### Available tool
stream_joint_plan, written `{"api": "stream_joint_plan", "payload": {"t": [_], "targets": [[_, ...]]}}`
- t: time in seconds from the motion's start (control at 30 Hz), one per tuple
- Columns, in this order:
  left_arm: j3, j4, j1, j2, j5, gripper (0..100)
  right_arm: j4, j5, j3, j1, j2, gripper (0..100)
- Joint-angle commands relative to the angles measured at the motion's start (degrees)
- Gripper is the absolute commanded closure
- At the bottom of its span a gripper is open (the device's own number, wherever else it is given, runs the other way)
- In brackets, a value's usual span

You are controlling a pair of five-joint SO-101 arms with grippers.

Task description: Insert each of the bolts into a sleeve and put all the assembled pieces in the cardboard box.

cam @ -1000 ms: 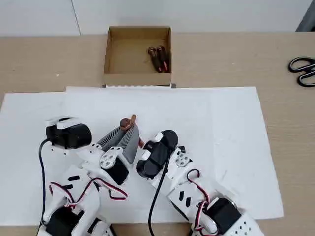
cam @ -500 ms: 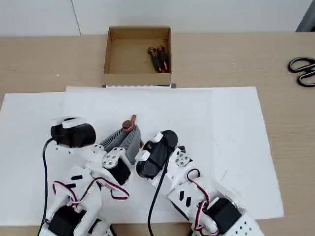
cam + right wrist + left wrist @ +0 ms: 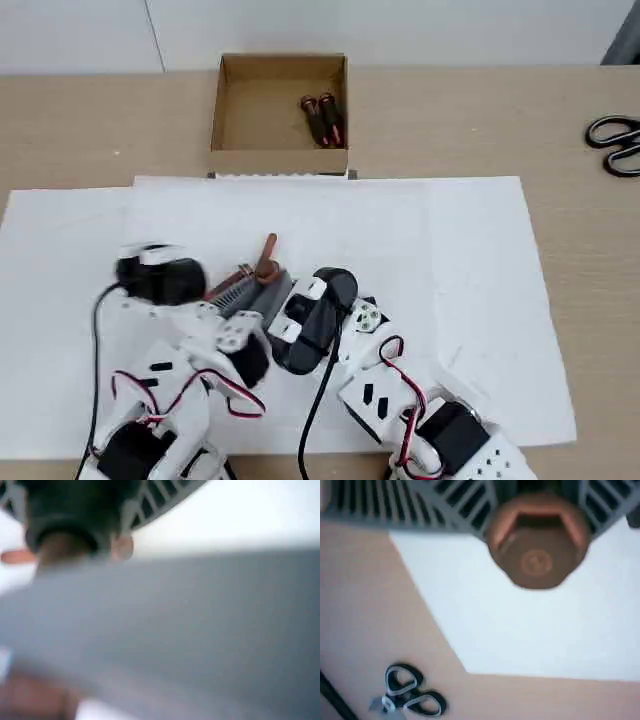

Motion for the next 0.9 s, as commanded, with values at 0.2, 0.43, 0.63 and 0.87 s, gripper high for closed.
{"api": "stream_joint_plan", "payload": {"t": [0.2,0.43,0.63,0.87], "targets": [[2.1,6.3,4.4,0.2,-6.2,100,-3.3,0.8,-4.0,-0.4,-0.5,99.6],[1.5,6.1,4.0,0.1,-6.2,96,-2.9,0.8,-3.9,-0.4,-0.6,99.6],[-1.9,6.4,4.0,0.4,-6.2,76,-2.9,0.8,-3.6,-0.4,-0.4,99.6],[-2.5,5.9,-1.4,0.4,-12.0,76,-2.9,0.8,-2.8,-0.4,-0.3,99.6]]}}
